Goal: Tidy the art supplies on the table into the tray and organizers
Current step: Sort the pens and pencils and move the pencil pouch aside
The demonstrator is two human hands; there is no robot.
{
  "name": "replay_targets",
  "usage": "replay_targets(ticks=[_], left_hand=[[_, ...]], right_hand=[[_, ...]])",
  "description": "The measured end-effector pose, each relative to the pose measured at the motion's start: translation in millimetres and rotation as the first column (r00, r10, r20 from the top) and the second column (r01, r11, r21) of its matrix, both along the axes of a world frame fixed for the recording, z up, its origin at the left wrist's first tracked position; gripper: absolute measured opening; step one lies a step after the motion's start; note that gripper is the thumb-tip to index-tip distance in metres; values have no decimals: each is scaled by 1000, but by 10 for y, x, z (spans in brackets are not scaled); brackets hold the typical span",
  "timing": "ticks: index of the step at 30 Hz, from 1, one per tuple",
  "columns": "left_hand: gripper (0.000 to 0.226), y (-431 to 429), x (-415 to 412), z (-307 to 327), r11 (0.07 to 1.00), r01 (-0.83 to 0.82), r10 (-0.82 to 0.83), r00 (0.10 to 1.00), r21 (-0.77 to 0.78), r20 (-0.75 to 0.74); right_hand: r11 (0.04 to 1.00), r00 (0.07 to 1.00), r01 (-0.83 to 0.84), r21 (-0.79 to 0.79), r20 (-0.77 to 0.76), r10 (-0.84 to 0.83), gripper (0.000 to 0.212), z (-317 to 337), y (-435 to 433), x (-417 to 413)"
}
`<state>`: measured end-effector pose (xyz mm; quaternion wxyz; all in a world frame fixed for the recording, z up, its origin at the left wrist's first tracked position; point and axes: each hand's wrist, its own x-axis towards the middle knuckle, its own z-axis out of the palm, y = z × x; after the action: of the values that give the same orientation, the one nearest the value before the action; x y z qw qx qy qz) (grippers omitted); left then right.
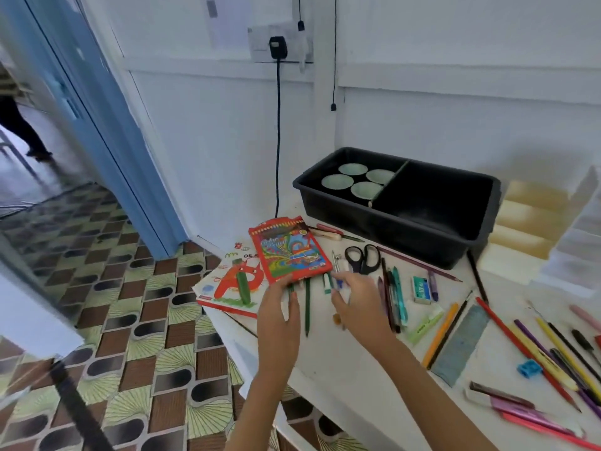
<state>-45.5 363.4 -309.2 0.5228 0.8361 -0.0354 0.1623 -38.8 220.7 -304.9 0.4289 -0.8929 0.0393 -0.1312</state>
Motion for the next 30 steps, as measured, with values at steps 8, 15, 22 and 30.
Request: replay_targets(ticks=[8, 15, 22, 30], left_hand=[[50, 304, 767, -255, 980, 39, -6, 986, 195, -169], [50, 282, 914, -293, 997, 39, -27, 980, 60, -196], [46, 548, 889, -53, 993, -98, 90, 990, -70, -113], [41, 1023, 819, -210, 971, -240, 235, 952, 0, -196]], right_hand=[[983, 972, -96, -158, -227, 58, 77, -89, 176, 727], [985, 988, -57, -163, -149, 32, 87, -224, 204, 868], [995, 997, -82, -53, 11, 82, 76, -173, 555, 760], [986, 987, -160, -37, 7, 160, 65, -337, 1011, 583]])
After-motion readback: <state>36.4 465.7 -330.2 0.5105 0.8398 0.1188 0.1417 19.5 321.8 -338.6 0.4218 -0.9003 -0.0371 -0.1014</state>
